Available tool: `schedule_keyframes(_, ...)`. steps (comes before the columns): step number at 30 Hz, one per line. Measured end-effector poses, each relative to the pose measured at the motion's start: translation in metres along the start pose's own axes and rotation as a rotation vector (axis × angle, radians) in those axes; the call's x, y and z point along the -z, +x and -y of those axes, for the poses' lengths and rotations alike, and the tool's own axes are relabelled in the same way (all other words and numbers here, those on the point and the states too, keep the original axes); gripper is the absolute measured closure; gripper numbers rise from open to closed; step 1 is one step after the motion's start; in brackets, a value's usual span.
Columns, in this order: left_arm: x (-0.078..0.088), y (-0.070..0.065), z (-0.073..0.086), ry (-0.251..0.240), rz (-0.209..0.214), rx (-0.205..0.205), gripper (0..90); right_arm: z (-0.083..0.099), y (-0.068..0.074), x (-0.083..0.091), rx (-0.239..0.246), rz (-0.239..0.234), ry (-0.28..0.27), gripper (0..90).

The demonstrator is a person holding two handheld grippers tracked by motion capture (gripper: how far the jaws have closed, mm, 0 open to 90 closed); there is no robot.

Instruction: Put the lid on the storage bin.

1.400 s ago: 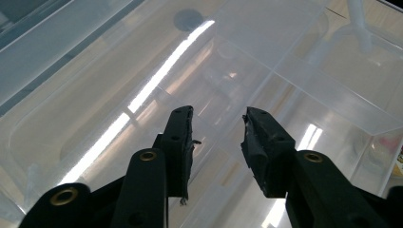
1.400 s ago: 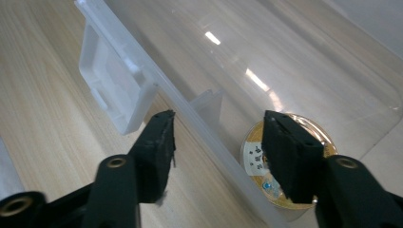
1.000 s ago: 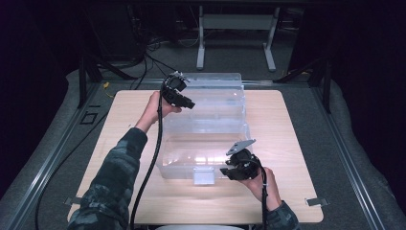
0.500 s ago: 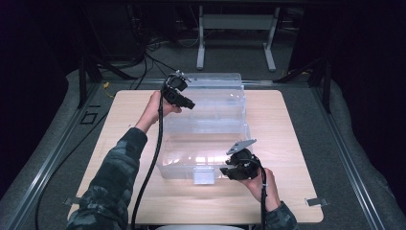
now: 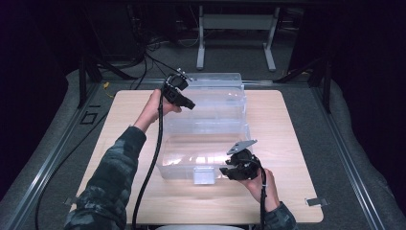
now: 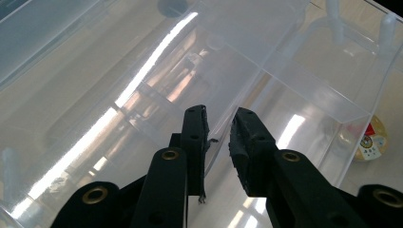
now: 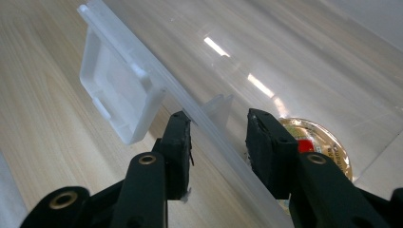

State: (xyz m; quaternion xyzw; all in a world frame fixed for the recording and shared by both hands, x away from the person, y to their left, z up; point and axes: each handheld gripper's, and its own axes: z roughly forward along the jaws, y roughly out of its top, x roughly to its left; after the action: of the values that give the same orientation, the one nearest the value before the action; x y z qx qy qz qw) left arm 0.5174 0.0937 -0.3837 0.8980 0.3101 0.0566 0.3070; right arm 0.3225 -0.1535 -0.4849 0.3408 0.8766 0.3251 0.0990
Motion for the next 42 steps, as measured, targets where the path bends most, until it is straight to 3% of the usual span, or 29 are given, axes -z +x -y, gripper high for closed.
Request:
schedule_keyframes(28, 0.019, -0.026, 0.01, -0.035, -0.041, -0.068, 77.0, -0.001, 0.005, -0.006, 0.011, 0.035, 0.017, 55.3)
schedule_keyframes(42, 0.028, -0.036, 0.02, -0.07, -0.03, -0.084, 77.5, -0.001, 0.004, -0.007, -0.002, 0.029, 0.008, 54.0)
